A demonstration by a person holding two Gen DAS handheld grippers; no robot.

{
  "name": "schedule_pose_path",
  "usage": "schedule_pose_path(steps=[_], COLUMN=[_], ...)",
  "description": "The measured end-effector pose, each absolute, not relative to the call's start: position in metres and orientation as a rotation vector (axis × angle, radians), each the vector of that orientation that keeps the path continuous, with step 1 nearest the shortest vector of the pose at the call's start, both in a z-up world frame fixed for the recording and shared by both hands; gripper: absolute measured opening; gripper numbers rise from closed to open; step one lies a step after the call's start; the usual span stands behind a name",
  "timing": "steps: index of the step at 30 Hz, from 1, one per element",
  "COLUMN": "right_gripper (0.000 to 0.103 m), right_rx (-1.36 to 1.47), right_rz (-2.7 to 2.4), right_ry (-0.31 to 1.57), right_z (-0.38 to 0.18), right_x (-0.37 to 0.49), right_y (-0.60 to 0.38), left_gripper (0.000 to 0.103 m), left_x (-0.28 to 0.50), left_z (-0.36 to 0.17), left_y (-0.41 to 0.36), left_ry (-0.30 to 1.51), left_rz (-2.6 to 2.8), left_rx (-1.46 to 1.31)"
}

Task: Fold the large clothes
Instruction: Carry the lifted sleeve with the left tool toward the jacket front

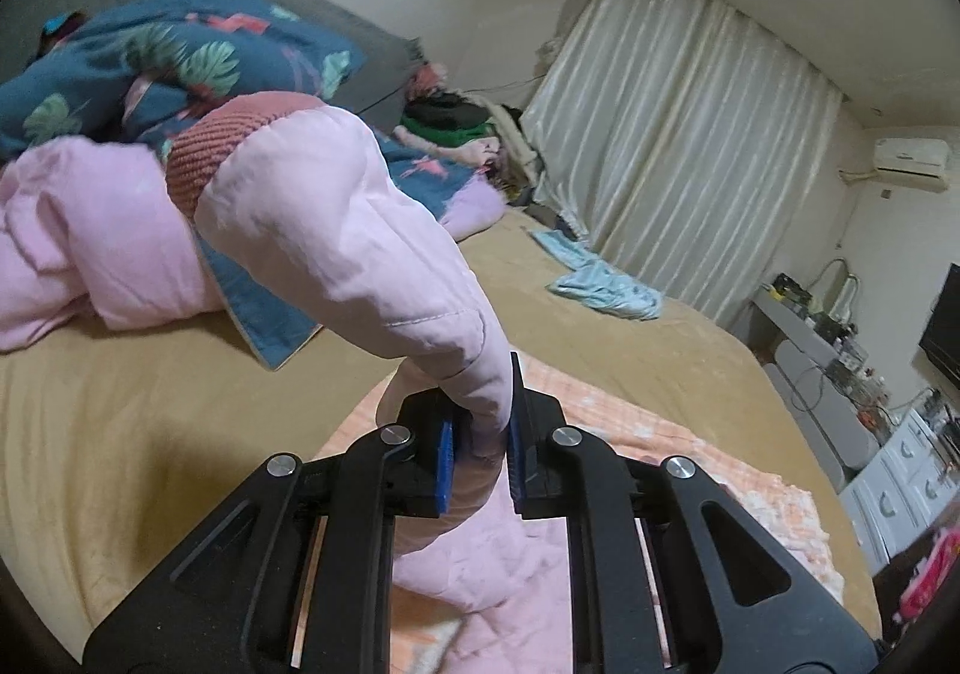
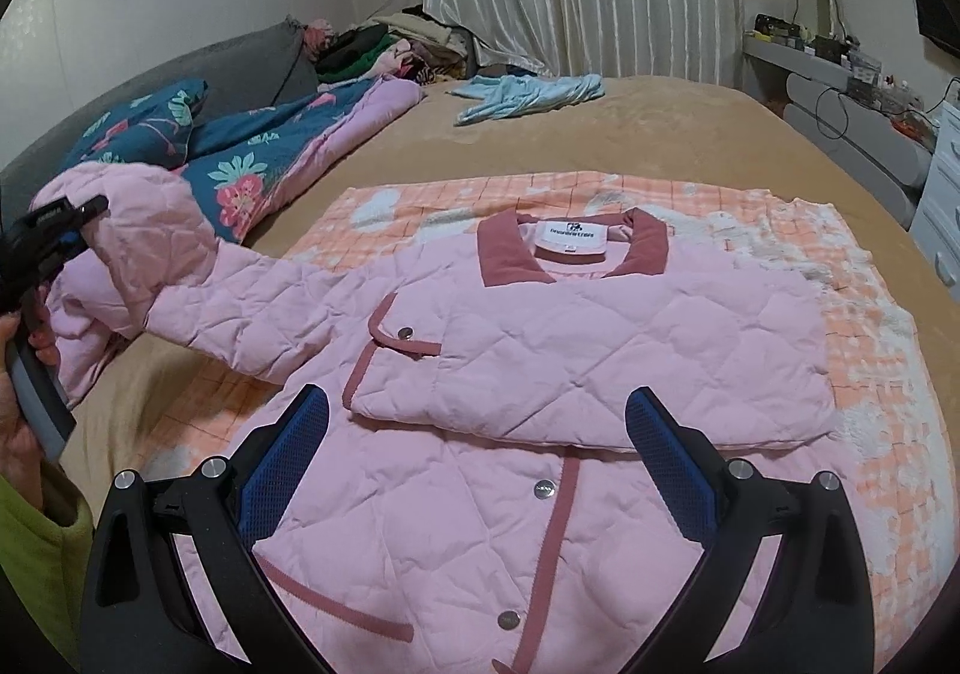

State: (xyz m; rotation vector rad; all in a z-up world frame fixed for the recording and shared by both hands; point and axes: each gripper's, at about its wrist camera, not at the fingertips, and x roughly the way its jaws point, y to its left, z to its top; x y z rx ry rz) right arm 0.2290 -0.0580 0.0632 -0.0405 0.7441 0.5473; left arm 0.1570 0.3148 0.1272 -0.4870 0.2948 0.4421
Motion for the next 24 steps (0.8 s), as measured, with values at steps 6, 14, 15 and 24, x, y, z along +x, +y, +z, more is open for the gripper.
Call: schedule_pose_path(steps=[6,14,15,24], right_gripper=[0.099,0.099,0.099,0.099], right_rx=[-0.008,-0.002,-0.001,0.009], right_rz=[0.543,0.528,0.525,0.500], right_ry=[0.722,0.691,0.690,0.691], right_z=[0.074,0.085,0.086,0.079], right_x=[0.223,0.219,0.219,0.223], right_y=[-0.078,-0.106,-0.108,-0.139], left_gripper=[0.007,0.006,0.006,0.006], left_x=[0.165,0.179,0.182,0.199], left_z=[0.158,0.169,0.169,0.168], left_y=[0.276,0.234,0.228,0.190], left_ry=[0.285,0.301,0.304,0.324], left_rz=[0.382,0.318,0.309,0.260], left_rx=[-0.406,-0.357,-0.351,-0.297])
